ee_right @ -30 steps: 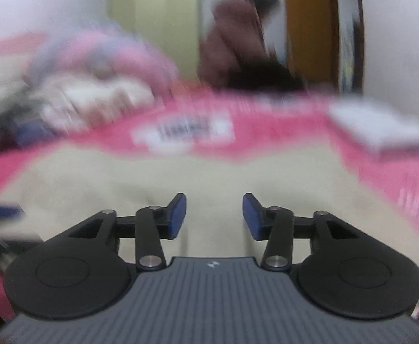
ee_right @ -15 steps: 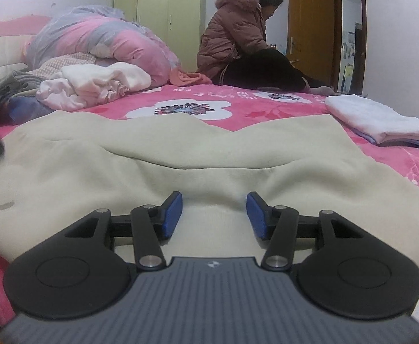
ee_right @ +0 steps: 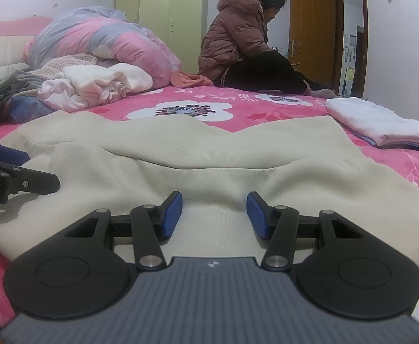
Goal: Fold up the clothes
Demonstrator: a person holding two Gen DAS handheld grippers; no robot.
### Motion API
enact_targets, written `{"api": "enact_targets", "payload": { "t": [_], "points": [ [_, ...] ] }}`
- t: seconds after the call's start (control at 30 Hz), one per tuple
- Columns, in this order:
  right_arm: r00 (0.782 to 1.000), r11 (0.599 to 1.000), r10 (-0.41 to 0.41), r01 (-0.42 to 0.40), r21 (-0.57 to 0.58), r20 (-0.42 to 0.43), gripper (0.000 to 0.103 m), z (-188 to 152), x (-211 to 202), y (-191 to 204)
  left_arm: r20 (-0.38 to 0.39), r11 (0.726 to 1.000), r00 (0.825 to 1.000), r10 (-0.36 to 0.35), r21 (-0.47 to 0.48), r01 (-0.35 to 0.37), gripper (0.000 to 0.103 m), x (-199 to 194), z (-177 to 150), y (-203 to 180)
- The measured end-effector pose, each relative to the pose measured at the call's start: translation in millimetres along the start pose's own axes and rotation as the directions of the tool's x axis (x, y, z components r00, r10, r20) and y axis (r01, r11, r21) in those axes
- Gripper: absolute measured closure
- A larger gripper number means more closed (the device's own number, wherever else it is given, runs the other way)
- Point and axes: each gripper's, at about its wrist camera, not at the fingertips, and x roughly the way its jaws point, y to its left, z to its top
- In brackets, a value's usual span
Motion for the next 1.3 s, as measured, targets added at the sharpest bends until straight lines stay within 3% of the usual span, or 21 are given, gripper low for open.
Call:
{"api": "enact_targets", "payload": {
  "t": [0.17, 0.37, 0.43, 0.5, 0.57, 0.73, 0.93, 1.0, 1.1, 1.2, 1.3],
  "points": [
    [0.995, 1.0, 0.003, -0.002, 0.009, -0.103, 0.051, 29, 2, -3, 0.008, 1.0, 1.0, -0.004, 0.0, 0.004, 0.002, -1, -3, 2],
    [0.996, 0.998, -0.049, 0.047, 0.029, 0.075, 0.044, 76, -17, -14, 0.02, 1.0, 1.0, -0.003, -0.004, 0.003, 0.002, 1, -4, 2],
    [0.997, 0.996, -0.079, 0.078, 0.033, 0.026, 0.042, 70, 0, -22, 0.022, 1.0, 1.0, -0.005, -0.003, 0.005, 0.002, 1, -4, 2],
    [0.99, 0.996, -0.07, 0.076, 0.042, -0.126, 0.038, 40, 35, -34, 0.022, 1.0, 1.0, -0.005, 0.002, 0.005, 0.002, 1, -4, 1],
    [0.998, 0.997, -0.052, 0.053, 0.062, -0.032, 0.038, 22, 31, -37, 0.02, 1.0, 1.0, -0.005, 0.004, 0.005, 0.002, 1, -4, 2],
    [0.997, 0.996, -0.069, 0.071, 0.051, -0.042, 0.037, 26, 32, -33, 0.019, 0.999, 1.0, 0.017, 0.038, -0.018, 0.004, -9, 5, -6],
    [0.998, 0.996, -0.058, 0.059, 0.064, -0.027, 0.037, 25, 32, -35, 0.155, 0.999, 0.988, -0.011, 0.048, 0.004, 0.001, -41, 37, -9],
    [0.998, 0.996, -0.06, 0.062, 0.062, -0.025, 0.037, 24, 32, -35, 0.123, 1.0, 0.992, -0.009, 0.019, 0.007, 0.0, -27, 40, -5],
    [0.998, 0.996, -0.064, 0.065, 0.059, -0.023, 0.037, 24, 31, -34, -0.043, 0.999, 0.999, 0.015, -0.037, -0.017, 0.0, 21, 26, 5],
    [0.998, 0.996, -0.061, 0.062, 0.058, -0.032, 0.037, 25, 31, -35, 0.007, 0.999, 1.0, 0.031, -0.011, -0.031, 0.0, 21, 15, 0],
    [0.995, 0.996, -0.05, 0.056, 0.065, -0.092, 0.037, 42, 32, -37, -0.006, 0.999, 0.999, 0.034, -0.013, -0.034, 0.0, 22, 16, -1]
  ]
}}
